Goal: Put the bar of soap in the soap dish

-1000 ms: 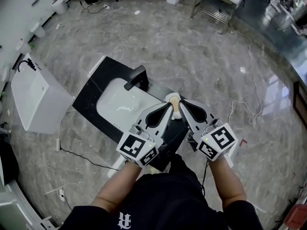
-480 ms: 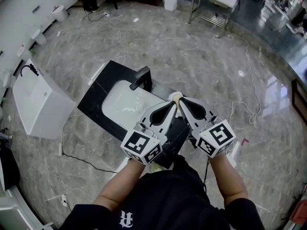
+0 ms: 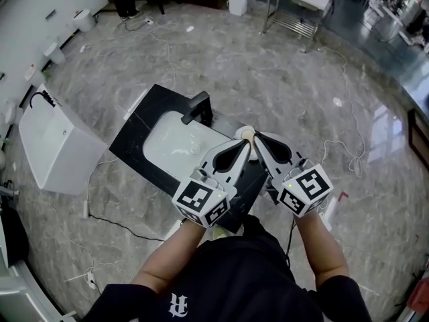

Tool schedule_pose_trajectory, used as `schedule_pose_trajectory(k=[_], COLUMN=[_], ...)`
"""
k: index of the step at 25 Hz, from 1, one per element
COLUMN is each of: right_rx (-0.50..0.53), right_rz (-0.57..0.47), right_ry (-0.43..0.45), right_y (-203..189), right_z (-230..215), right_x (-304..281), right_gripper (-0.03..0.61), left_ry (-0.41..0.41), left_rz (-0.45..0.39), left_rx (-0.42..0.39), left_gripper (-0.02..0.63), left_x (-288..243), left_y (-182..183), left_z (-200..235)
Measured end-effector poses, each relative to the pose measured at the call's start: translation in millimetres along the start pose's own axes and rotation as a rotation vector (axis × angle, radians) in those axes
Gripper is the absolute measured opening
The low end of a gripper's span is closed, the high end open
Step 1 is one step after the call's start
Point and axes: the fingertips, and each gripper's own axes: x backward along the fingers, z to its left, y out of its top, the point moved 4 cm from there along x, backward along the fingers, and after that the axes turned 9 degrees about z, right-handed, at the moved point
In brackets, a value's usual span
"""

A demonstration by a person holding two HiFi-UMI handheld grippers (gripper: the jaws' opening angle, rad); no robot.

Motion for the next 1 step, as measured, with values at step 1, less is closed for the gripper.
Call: schedule_pose_trajectory(k=[1], right_rx=[0.001], right_rz=[-0.002], right_ry=[0.0], right_y=[-0.3], right_z=[-0.9], right_x=[0.4], right_gripper=[0.008], left_ry=[0.0], left_rz=[-0.001], left_rx=[-0.001], left_gripper=[0.008], left_x=[-0.8], left_y=[-0.3], left_z=[-0.4])
